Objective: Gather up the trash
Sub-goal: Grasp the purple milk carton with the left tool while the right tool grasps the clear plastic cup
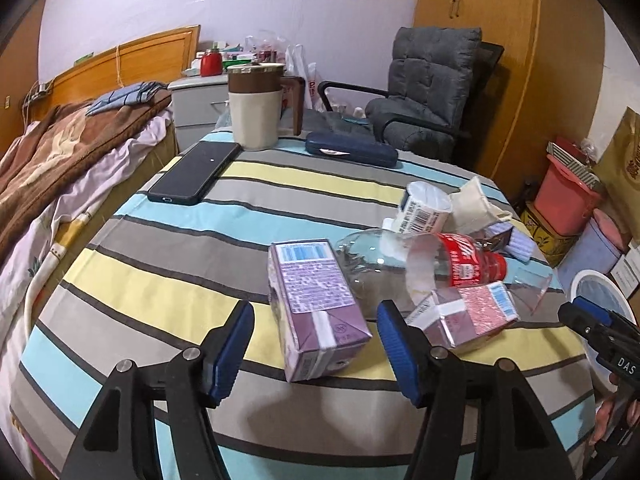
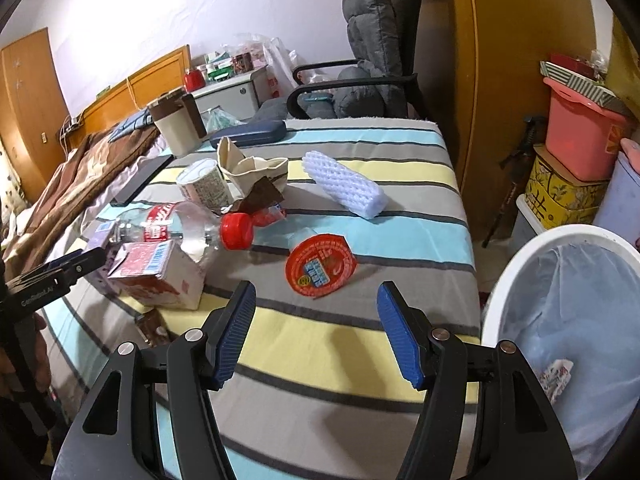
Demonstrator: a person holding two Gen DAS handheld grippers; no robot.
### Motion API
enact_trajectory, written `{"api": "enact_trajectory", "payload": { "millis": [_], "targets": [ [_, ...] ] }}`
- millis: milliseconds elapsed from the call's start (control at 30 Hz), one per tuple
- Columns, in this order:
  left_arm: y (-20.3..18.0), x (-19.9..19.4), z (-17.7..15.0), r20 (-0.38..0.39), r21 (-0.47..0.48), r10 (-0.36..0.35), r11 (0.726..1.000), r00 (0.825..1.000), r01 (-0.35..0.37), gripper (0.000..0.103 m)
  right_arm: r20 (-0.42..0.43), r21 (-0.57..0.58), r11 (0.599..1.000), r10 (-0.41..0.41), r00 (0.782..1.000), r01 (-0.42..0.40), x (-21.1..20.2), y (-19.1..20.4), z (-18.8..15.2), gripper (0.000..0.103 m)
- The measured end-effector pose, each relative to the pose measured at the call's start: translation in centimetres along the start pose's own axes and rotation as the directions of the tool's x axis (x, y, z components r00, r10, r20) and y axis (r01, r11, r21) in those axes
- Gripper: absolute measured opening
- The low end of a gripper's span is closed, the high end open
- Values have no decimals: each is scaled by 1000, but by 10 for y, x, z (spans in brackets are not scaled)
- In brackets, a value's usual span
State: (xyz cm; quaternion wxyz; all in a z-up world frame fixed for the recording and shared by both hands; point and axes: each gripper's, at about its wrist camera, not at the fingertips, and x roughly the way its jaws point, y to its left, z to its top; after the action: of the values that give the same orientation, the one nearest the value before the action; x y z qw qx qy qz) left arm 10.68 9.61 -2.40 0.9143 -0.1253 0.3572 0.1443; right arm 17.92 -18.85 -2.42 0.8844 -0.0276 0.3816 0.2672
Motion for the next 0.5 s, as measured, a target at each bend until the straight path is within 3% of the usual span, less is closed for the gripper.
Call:
{"api": "enact_trajectory", "payload": {
  "millis": [167, 333, 500],
  "targets": [
    [8, 9, -3, -23, -5, 5, 1000, 1000, -5, 63, -13, -24, 1000, 4, 1000, -4, 10, -3, 7, 65],
    [13, 16, -7, -52, 2, 12, 1000, 999, -11, 41, -32, -25, 1000, 9, 999, -9, 20, -7, 12, 65],
    [17, 15, -9, -47, 1, -4, 1000, 999, 4, 41, -62, -31, 999, 32, 998, -34, 25, -4, 14, 64]
  ]
}}
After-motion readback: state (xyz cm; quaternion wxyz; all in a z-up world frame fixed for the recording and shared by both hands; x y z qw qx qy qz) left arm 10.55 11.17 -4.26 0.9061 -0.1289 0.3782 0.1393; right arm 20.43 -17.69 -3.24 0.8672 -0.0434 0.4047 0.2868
